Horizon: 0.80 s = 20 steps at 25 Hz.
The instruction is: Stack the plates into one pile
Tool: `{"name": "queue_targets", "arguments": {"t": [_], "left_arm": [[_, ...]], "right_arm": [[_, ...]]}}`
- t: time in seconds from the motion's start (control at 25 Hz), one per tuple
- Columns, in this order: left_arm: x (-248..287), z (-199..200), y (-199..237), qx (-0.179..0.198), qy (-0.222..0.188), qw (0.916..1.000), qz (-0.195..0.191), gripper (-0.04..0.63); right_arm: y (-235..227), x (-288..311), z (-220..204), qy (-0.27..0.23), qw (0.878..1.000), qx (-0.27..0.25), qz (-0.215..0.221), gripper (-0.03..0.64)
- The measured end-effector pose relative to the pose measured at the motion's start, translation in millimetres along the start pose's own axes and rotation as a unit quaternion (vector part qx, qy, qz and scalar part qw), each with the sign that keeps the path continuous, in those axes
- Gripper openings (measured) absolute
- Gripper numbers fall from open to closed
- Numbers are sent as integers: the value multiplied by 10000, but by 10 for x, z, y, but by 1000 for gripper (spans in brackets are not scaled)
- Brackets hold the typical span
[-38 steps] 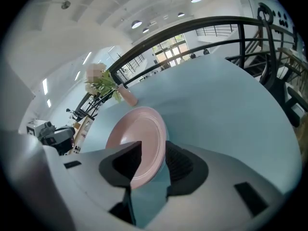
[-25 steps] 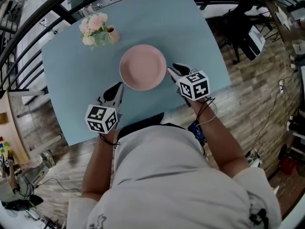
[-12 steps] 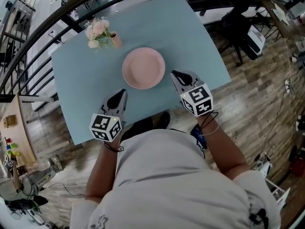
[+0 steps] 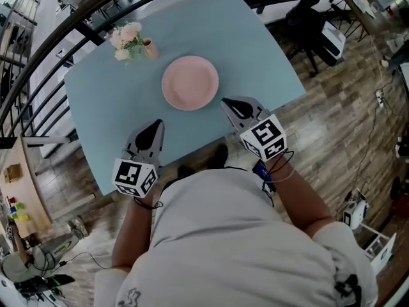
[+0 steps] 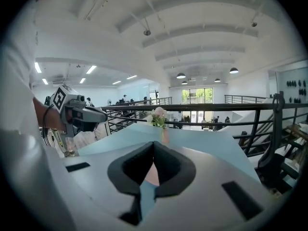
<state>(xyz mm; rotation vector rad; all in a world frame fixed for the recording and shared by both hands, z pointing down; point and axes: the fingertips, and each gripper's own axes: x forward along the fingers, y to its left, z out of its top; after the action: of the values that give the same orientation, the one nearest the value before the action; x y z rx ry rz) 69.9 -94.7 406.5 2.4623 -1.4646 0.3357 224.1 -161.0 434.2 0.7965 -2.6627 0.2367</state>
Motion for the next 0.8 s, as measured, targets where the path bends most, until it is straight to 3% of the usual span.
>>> {"name": "queue_targets", "arguments": {"t": [0.48, 0.8], "left_arm": [[-1285, -26, 352, 35, -438, 9987, -257, 5], [-1822, -95, 377, 101, -548, 9976, -417, 5]], "right_arm": [[1378, -93, 418, -475, 9976, -480, -177, 5], [2068, -265, 500, -618, 9960, -585, -273, 6]]}}
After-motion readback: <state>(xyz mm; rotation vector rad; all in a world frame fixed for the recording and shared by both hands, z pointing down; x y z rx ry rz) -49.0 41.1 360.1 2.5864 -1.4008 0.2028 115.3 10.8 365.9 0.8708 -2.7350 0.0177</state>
